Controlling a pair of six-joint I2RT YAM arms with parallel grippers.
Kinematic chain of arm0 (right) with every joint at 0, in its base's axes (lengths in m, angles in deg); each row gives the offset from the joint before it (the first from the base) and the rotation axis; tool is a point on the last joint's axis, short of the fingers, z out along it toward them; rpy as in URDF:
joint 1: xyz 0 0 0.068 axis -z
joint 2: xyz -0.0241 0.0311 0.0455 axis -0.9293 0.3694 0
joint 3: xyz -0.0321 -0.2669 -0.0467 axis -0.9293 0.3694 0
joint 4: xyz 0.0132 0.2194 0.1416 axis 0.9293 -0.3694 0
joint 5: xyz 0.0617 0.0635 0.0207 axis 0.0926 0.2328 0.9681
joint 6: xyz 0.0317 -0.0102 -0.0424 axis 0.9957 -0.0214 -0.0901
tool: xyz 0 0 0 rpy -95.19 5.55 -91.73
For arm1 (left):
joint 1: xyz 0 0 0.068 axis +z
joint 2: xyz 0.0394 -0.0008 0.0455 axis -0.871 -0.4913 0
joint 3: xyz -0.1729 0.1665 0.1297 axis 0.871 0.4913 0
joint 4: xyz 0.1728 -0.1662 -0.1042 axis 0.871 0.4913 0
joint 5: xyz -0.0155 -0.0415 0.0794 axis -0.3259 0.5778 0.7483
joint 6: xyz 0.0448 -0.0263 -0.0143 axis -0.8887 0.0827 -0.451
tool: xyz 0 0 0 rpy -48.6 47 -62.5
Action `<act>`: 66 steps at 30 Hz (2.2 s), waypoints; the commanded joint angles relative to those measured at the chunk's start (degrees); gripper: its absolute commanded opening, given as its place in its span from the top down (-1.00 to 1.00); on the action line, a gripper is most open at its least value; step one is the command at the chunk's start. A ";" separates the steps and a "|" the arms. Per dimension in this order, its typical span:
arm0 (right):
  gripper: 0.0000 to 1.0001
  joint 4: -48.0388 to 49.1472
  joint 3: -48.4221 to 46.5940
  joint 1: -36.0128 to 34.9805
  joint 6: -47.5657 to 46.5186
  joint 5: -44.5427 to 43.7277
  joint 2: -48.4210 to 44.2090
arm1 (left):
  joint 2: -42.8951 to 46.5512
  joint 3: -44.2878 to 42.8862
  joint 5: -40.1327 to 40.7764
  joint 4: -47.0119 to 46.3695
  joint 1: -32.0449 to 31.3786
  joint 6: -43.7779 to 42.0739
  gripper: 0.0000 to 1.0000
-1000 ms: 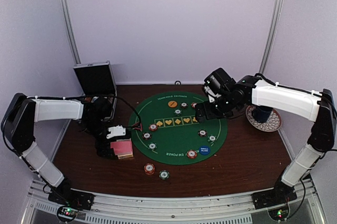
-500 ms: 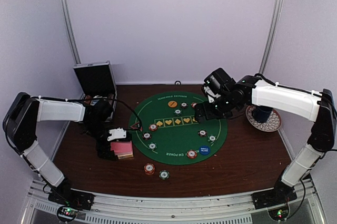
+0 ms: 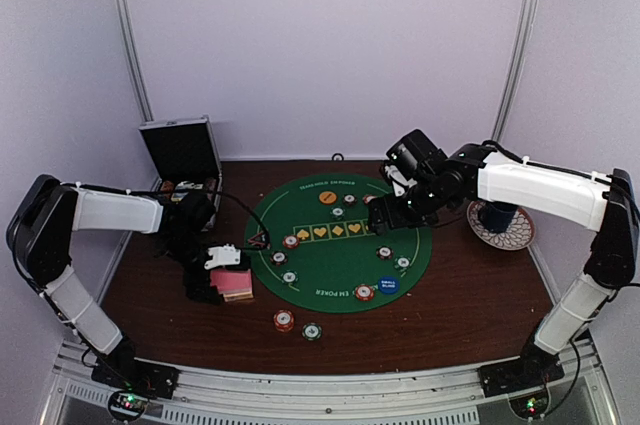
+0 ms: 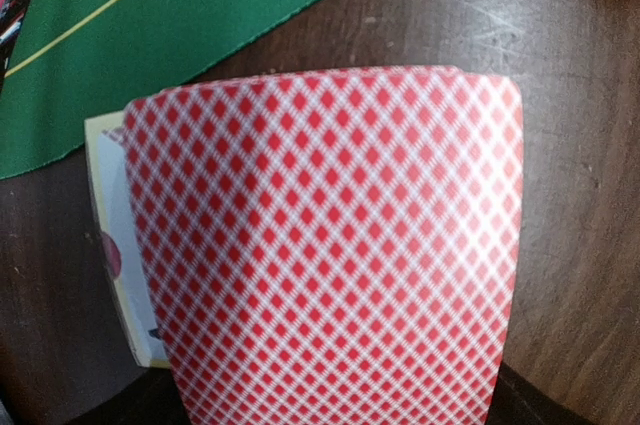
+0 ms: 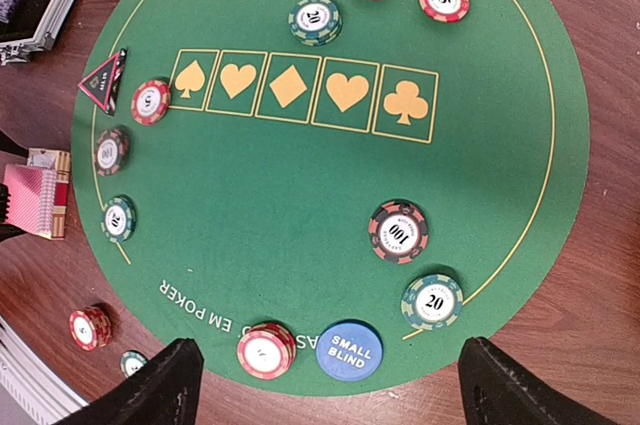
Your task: Distribute texas hold em gaming equipment
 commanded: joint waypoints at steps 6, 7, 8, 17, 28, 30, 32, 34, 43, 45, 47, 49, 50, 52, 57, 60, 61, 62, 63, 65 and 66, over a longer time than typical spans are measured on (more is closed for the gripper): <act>-0.81 -0.19 -1.35 -0.83 0.23 1.07 -1.31 | -1.24 -0.41 0.28 -2.29 -0.21 -1.01 -0.72; -0.80 -0.06 -1.35 -0.85 0.27 1.14 -1.28 | -1.12 -0.34 0.27 -2.26 -0.21 -1.01 -0.68; -0.80 -0.02 -1.32 -0.93 0.28 1.26 -1.28 | -1.01 -0.36 0.30 -2.31 -0.21 -1.01 -0.64; -0.70 0.76 -1.69 -1.51 0.54 2.43 -0.60 | 0.11 0.88 0.45 -3.72 -0.21 -0.98 -0.26; -0.66 3.14 -1.26 -1.90 2.86 6.28 0.32 | 2.05 3.00 0.74 -6.42 -0.21 -0.67 0.31; -0.65 4.04 -1.26 -2.02 3.71 7.65 0.77 | 2.72 2.91 0.55 -6.16 -0.21 -0.54 0.48; -0.65 5.26 -1.11 -2.00 4.67 9.13 1.04 | 3.62 2.50 0.24 -5.28 -0.21 -0.22 0.72; -0.65 6.63 -0.76 -2.08 5.67 10.72 1.30 | 4.47 1.74 -0.39 -4.03 -0.21 0.13 0.98; -0.66 12.76 -0.64 -2.47 10.28 18.31 3.61 | 6.20 -6.90 -4.53 6.01 -0.21 3.78 1.00; -0.68 14.67 -1.20 -2.59 11.48 20.98 4.65 | 6.65 -9.50 -5.87 8.97 -0.21 4.82 1.00; -0.72 16.86 -2.27 -2.74 12.93 23.28 6.20 | 6.97 -12.27 -7.72 11.42 -0.21 6.12 1.00; -0.76 19.71 -3.47 -2.99 14.70 27.29 8.22 | 6.75 -15.42 -8.84 13.78 -0.57 7.46 1.00; -0.77 21.79 -4.24 -3.23 16.03 28.89 9.38 | 6.49 -16.90 -9.11 14.90 -0.89 8.04 1.00; -0.80 24.45 -6.00 -3.75 17.95 32.24 11.97 | 6.09 -19.54 -9.68 16.71 -1.73 9.03 1.00; -0.81 30.16 -9.84 -5.21 21.94 37.87 17.14 | 5.40 -23.54 -8.77 18.66 -4.91 10.38 1.00; -0.81 34.21 -9.86 -5.72 24.75 40.29 18.77 | 5.07 -24.57 -7.85 18.62 -6.09 10.59 1.00; -0.81 35.43 -9.85 -5.84 25.54 41.03 19.22 | 4.90 -24.88 -7.49 18.73 -6.43 10.63 1.00; -0.81 36.56 -9.75 -5.93 26.40 41.72 19.68 | 4.74 -25.18 -7.06 18.89 -6.71 10.63 1.00; -0.80 37.87 -9.57 -6.07 27.16 42.43 20.12 | 4.67 -25.45 -6.70 18.99 -7.05 10.59 1.00; -0.79 39.99 -9.35 -6.28 28.66 43.61 20.97 | 4.52 -25.83 -6.36 19.02 -7.40 10.61 1.00; -0.79 41.22 -9.33 -6.35 29.36 44.17 21.49 | 4.49 -26.00 -6.28 19.04 -7.54 10.55 1.00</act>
